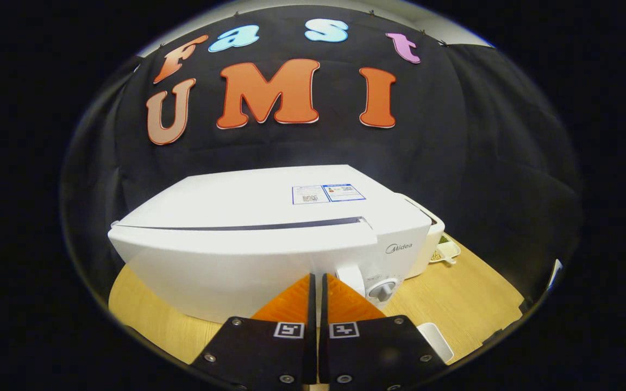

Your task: Open the microwave, put the food inside, and close the microwave door.

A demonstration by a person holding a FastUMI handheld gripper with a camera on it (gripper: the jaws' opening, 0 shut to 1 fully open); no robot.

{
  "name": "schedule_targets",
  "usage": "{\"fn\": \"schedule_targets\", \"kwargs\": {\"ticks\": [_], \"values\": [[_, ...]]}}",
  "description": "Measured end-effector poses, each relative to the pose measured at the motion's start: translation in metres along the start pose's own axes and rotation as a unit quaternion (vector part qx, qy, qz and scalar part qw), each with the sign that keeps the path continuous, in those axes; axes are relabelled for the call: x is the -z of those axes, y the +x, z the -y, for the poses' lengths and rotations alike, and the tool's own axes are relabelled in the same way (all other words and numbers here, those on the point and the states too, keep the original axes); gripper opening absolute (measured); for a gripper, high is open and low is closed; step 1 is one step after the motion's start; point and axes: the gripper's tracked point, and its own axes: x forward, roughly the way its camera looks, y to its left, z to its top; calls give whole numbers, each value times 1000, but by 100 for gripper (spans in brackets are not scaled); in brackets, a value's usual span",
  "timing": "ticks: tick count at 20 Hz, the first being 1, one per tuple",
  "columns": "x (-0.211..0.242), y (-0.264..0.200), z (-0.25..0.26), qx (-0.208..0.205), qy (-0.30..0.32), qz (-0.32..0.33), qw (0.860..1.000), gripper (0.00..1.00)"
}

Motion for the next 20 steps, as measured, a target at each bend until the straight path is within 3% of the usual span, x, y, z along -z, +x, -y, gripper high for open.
{"fn": "schedule_targets", "kwargs": {"ticks": [3, 7, 11, 16, 20], "values": [[1, 0, -7, -18, -34, 15, 999, 1], [2, 14, -8, -45, -18, 8, 999, 2], [-8, -2, -8, -67, -39, 22, 997, 3], [-87, -51, 11, -83, -39, 100, 991, 22], [-169, -99, 32, -97, -31, 157, 982, 52]]}}
